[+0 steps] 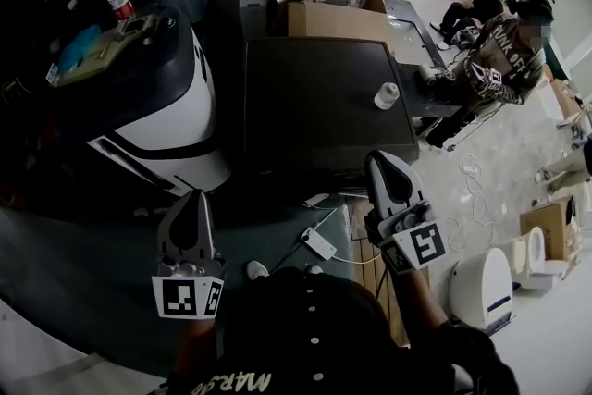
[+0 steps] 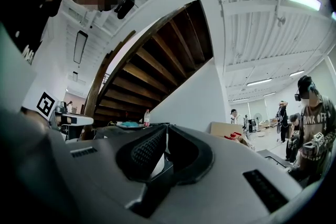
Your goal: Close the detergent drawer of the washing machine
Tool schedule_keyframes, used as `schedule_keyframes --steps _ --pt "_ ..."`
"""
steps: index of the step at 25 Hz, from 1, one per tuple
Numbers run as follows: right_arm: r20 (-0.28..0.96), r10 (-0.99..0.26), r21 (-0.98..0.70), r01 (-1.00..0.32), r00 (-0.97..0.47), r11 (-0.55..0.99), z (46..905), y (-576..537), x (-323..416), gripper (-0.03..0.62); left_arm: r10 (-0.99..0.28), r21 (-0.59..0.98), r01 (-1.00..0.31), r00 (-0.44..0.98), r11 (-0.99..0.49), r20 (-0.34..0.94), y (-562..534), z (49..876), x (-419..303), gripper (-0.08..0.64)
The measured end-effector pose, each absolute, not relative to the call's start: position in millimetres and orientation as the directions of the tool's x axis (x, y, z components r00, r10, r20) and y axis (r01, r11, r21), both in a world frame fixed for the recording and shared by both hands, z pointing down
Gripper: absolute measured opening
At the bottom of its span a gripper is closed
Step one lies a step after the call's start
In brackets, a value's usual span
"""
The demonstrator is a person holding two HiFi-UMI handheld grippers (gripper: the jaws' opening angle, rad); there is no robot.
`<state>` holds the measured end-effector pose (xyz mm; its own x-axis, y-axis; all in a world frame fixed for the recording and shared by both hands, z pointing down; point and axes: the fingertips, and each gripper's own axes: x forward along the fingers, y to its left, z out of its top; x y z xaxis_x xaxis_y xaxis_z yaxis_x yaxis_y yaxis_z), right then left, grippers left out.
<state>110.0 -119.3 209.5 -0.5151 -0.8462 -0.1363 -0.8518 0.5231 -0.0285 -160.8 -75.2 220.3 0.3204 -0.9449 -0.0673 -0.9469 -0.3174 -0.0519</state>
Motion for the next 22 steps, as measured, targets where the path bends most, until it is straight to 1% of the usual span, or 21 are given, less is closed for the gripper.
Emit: schedule_keyframes --steps 6,15,22 --pt "-0.124 -0.844 -0.004 -0.850 -0.523 0.527 211 -119 104 0.037 -0.946 -0.055 -0.948 0.317 -0.314 -0.070 -72 221 -165 0.005" --pt "-0.163 -0.816 -0.026 -0.825 -0.554 0.565 203 -118 92 0.035 -0.950 -0.048 -0.951 0.307 -0.305 -0.061 -70 223 -169 0.005" --pt "-0.140 -0.825 -0.037 -0.830 -0.547 0.556 209 -122 91 0.031 -0.951 -0.046 -0.953 0.303 -0.300 -0.057 -70 226 -170 0.005"
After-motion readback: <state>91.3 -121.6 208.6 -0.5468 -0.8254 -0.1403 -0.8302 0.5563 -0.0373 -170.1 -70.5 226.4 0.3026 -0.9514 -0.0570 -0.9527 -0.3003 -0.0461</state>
